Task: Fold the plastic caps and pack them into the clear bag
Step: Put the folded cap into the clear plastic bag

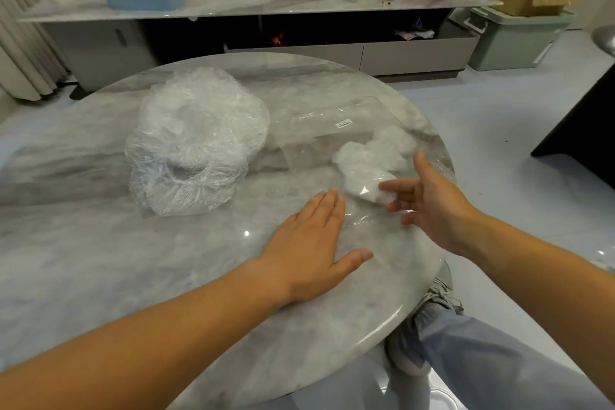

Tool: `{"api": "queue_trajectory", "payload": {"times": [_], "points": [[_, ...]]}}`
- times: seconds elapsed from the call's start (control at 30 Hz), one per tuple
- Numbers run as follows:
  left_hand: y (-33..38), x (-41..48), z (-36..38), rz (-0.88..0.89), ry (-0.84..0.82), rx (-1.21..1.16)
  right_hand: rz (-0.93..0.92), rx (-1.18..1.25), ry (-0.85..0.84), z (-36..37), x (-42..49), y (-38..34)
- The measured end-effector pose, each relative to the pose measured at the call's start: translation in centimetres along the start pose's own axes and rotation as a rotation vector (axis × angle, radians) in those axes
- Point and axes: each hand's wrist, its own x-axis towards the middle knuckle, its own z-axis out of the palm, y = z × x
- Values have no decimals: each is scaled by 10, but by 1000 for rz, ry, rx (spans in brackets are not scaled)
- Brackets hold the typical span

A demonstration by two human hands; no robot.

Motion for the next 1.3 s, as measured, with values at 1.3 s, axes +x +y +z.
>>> {"api": "queue_trajectory", "payload": {"times": [1.3], "points": [[-38,-37,-22,40,92,-19,10,81,25,48,-53,-34]]}}
